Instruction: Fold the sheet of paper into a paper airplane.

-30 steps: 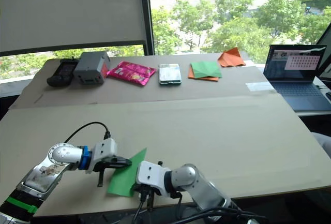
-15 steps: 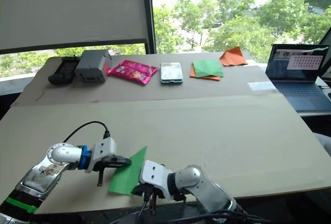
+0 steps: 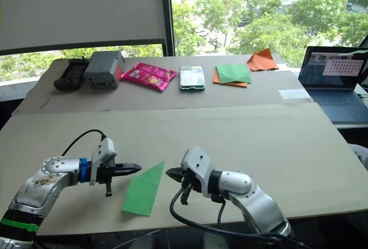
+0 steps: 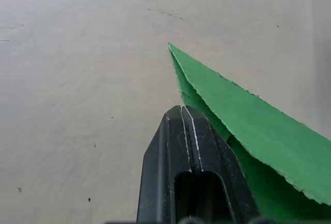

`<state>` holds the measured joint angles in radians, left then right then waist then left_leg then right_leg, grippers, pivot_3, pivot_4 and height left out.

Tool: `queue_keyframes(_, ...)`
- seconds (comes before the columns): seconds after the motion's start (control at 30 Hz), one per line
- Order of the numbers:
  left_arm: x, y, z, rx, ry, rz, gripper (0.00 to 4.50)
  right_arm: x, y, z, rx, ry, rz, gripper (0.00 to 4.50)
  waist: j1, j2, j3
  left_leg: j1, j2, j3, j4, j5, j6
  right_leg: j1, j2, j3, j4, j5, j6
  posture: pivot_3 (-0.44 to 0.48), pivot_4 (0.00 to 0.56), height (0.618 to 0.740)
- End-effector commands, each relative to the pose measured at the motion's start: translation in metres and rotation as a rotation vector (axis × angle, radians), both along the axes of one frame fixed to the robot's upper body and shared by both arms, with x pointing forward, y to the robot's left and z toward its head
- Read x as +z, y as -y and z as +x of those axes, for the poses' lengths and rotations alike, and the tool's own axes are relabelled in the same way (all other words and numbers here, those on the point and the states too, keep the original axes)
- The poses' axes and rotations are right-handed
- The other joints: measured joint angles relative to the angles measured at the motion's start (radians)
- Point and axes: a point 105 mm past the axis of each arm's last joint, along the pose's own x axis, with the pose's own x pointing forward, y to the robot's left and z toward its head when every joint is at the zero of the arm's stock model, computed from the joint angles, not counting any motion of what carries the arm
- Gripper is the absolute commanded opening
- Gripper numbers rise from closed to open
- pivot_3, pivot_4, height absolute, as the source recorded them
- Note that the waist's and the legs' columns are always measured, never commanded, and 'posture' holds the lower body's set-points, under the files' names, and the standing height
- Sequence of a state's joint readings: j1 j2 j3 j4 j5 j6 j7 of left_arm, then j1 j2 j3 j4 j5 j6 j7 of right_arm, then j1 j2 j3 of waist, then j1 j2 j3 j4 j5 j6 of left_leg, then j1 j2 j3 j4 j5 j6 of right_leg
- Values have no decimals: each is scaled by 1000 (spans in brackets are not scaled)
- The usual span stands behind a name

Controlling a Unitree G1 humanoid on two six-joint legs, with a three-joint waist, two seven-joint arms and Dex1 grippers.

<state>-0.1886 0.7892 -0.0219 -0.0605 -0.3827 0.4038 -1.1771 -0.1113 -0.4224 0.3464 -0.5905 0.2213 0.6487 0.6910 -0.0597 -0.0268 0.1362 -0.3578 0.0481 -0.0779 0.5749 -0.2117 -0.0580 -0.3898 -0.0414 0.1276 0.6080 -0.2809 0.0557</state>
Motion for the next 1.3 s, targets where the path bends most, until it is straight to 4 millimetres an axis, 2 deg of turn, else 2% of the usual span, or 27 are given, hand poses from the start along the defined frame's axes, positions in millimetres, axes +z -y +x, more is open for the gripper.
queue_keyframes(0.03, 17, 2, 2, -132, 135, 41, 1483, 5, 1, -2, -11, 33, 21, 0, 3, 0, 0, 0, 0, 0, 0, 0, 0, 0, 0, 0, 0, 0, 0, 0, 150, 740)
queue_keyframes(0.23, 18, -2, 3, -489, 443, 294, 3509, -1, 8, 1, -50, 12, 15, 0, 16, 1, 0, -1, 0, 0, 0, -1, -3, 0, -1, -1, -5, 0, 0, 0, 150, 740)
queue_keyframes(0.4, 20, 2, 12, -794, 684, 439, 3509, 2, 6, 4, -57, 11, 37, 0, 23, 1, -1, -7, 0, 1, 1, 4, 6, -1, -1, -2, -6, 0, -1, 0, 150, 740)
queue_keyframes(0.57, 13, 18, 6, -984, 803, 432, 3509, 1, 6, 5, -70, 7, 40, 0, 20, 2, -1, -11, 0, 2, 5, 7, 11, 2, -1, -2, -6, 4, 1, 0, 150, 740)
queue_keyframes(0.63, 9, 24, 4, -1009, 825, 402, 3509, 2, 6, 6, -82, 5, 44, 0, 18, 2, -1, -11, 0, 2, 6, 8, 12, 3, -1, -2, -6, 6, 2, 0, 150, 740)
queue_keyframes(0.8, -2, 31, -2, -1067, 843, 378, 2052, 2, 5, 6, -98, 5, 49, 0, 17, 1, -2, -12, 0, 2, 7, 9, 14, 4, -1, -2, 2, 6, 2, 0, 150, 740)
queue_keyframes(1.0, -3, 30, -1, -1074, 866, 392, 17, 2, 5, 6, -102, 6, 51, 0, 18, 2, -1, -12, 0, 1, 8, 9, 15, 3, -1, -2, 3, 6, 2, 0, 150, 740)
queue_keyframes(1.1, 0, 28, 4, -1046, 890, 412, 17, 2, 5, 5, -103, 7, 51, 0, 18, 2, -1, -12, 0, 1, 8, 9, 15, 4, -1, -2, 3, 6, 2, 0, 150, 740)
queue_keyframes(1.17, 8, 30, 12, -950, 928, 412, 17, 3, 7, 8, -120, 19, 44, 0, 18, 2, -2, -12, 0, 1, 9, 9, 15, 4, -1, -2, 3, 6, 2, 0, 150, 740)
queue_keyframes(1.3, 19, 32, 19, -670, 851, 352, 17, 7, 16, 16, -180, 54, 37, 0, 14, 3, -2, -12, 0, 1, 9, 10, 15, 6, -1, -2, 3, 7, 4, 0, 150, 740)
